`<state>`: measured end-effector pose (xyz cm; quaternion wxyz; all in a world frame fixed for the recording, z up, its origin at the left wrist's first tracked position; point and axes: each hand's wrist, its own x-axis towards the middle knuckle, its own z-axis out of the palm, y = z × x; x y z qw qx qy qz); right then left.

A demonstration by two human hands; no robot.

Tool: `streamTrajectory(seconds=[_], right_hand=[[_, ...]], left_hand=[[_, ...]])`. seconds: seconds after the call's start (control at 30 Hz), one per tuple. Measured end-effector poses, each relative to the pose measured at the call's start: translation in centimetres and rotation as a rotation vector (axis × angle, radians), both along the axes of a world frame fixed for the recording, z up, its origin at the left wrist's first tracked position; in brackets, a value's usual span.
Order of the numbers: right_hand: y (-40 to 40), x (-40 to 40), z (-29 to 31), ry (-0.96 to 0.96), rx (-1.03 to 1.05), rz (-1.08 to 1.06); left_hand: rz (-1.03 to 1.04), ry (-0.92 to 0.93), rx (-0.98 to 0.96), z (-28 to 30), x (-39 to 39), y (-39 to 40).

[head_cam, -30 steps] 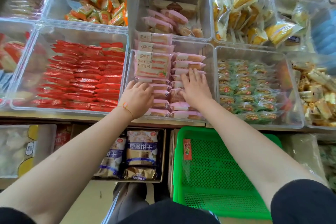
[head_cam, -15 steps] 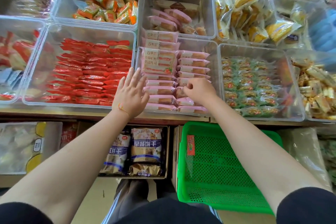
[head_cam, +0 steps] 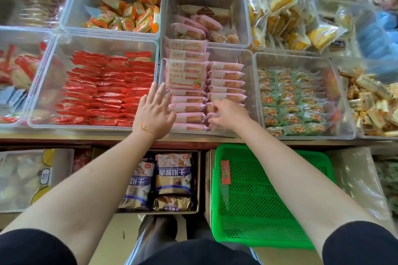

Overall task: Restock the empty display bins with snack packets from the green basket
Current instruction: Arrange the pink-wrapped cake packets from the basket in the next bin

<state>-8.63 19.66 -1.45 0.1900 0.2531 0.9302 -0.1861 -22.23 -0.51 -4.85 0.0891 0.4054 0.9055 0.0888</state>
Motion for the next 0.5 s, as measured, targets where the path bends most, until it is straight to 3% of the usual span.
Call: streamTrajectory(seconds=[0.13,0.27,0.4,0.5], right_hand=[[0.1,-0.6,-1.4,0.025,0.103,-0.074],[-0.8,-1.4,-0.8,-0.092,0.21,-0.163],[-2.7,-3.1,0.0,0.229,0.249,0.082],[-3.8,-4.6,-0.9,0.143,0.186,0.232]], left_hand=[[0.007,-0.013,-0.002,-0.1,-0.1,0.0],[0.004,-0.027,-0.024,0.2,0.0,0.1],[-0.017,0.015,-0.059,0.8,-0.7,0.5],[-0.004,0.009,-0.004,0.9,-0.9,0.4]])
